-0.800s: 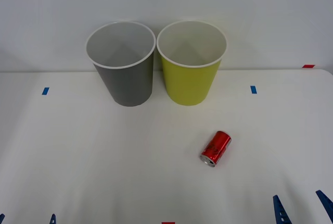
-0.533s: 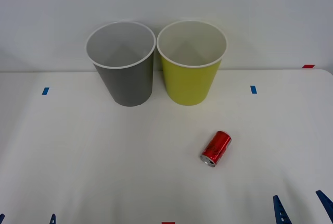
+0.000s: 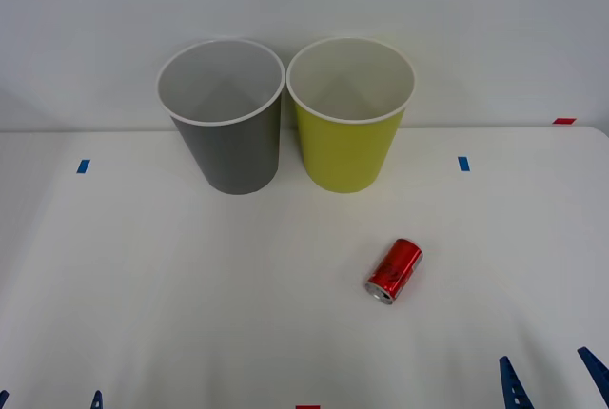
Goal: Put cans in the gray bin and PET bottles in the light green bin.
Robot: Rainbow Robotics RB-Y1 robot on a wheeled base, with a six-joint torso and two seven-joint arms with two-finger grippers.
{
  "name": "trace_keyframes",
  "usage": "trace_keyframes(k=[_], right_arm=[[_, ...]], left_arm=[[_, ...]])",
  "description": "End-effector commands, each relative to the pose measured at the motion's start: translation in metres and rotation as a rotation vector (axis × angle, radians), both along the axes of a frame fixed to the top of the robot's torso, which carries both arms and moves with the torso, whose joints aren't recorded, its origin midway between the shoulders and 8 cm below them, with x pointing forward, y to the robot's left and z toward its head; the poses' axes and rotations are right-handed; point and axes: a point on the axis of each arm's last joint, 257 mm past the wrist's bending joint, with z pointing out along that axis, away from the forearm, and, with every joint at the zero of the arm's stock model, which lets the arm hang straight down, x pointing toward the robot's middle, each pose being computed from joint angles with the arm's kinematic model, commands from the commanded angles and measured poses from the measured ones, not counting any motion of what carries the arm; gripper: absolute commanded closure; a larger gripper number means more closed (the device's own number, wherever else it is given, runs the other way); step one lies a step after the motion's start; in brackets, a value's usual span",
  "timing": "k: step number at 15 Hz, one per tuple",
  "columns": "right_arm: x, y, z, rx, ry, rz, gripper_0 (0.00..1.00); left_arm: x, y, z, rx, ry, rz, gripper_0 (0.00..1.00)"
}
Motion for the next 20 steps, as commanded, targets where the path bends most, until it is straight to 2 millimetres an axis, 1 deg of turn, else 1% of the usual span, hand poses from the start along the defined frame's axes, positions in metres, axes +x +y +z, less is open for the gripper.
trace_keyframes(k=[1,16,17,18,20], right_arm=[[0.0,0.0,0.0,0.0,0.0,0.0,0.0],[0.0,0.0,0.0,0.0,0.0,0.0,0.0],[0.001,-0.002,-0.019,0.006,0.04,-0.022,0.0],[0.001,-0.003,-0.019,-0.002,0.037,-0.025,0.0],[0.005,0.001,-0.012,-0.016,0.017,-0.017,0.0]], left_arm=[[0.0,0.0,0.0,0.0,0.0,0.0,0.08],[0.0,0.0,0.0,0.0,0.0,0.0,0.08],[0.0,0.0,0.0,0.0,0.0,0.0,0.08],[0.0,0.0,0.0,0.0,0.0,0.0,0.08],[0.0,0.0,0.0,0.0,0.0,0.0,0.08]])
